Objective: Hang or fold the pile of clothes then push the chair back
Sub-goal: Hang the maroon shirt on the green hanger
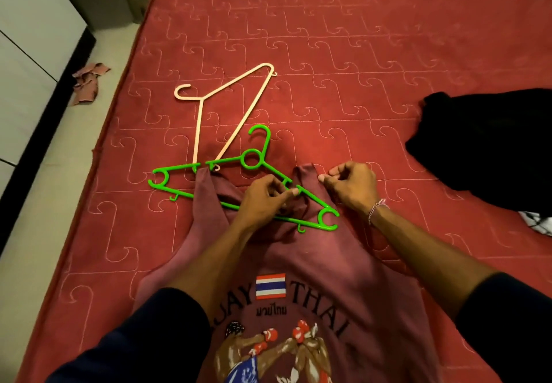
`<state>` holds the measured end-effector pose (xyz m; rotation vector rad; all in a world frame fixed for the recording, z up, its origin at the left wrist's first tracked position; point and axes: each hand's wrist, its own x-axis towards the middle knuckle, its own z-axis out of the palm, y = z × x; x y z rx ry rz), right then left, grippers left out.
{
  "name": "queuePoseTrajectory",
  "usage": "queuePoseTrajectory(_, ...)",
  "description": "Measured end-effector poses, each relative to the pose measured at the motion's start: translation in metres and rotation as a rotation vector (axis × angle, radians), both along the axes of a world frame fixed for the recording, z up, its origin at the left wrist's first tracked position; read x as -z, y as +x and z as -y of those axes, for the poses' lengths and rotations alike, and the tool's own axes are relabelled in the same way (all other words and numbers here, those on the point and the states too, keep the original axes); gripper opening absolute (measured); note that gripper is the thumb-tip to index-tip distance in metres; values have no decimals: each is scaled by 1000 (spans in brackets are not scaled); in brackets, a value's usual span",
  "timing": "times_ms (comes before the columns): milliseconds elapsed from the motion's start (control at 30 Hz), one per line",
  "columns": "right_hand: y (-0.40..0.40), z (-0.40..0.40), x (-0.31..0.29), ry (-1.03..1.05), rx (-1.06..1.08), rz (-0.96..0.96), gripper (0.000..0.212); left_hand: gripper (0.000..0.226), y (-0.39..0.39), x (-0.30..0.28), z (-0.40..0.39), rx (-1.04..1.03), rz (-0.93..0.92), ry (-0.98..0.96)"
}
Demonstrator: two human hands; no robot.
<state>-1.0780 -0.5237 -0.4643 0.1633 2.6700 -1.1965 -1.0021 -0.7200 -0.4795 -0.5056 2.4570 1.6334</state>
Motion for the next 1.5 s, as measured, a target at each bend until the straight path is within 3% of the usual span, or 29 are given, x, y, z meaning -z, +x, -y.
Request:
queuePoseTrajectory(100,1,13,-5,10,-69,6,35,29,-4,-4,-5,-131,26,62)
queuePoseTrajectory(233,0,23,-4,31,-86,29,21,18,-12,-6,-8,-181,81,88)
queuePoseTrajectory(467,8,-13,-17,-456,70,162,13,21,-16,-24,-5,-288,127,227)
queuePoseTrajectory(800,24,-41,-46,-671,31,481,21,7,-13,-45,10,-343,-4,332)
queuePoseTrajectory(1033,34,-35,-57,-845,21,435,19,16,-10,-54,9,-375,-78,388)
queuePoseTrajectory(1200,34,-20,-50,-687,-27,293,24,13,-7,-56,2,-394,-113,503)
queuePoseTrajectory(1367,26,-31,-43,-108,-212,-114,17,14,-6,-63,1,-389,-97,586)
queuePoseTrajectory(1500,29,-27,-41,-11,-271,-191,17,15,-5,-70,-2,-330,-56,649)
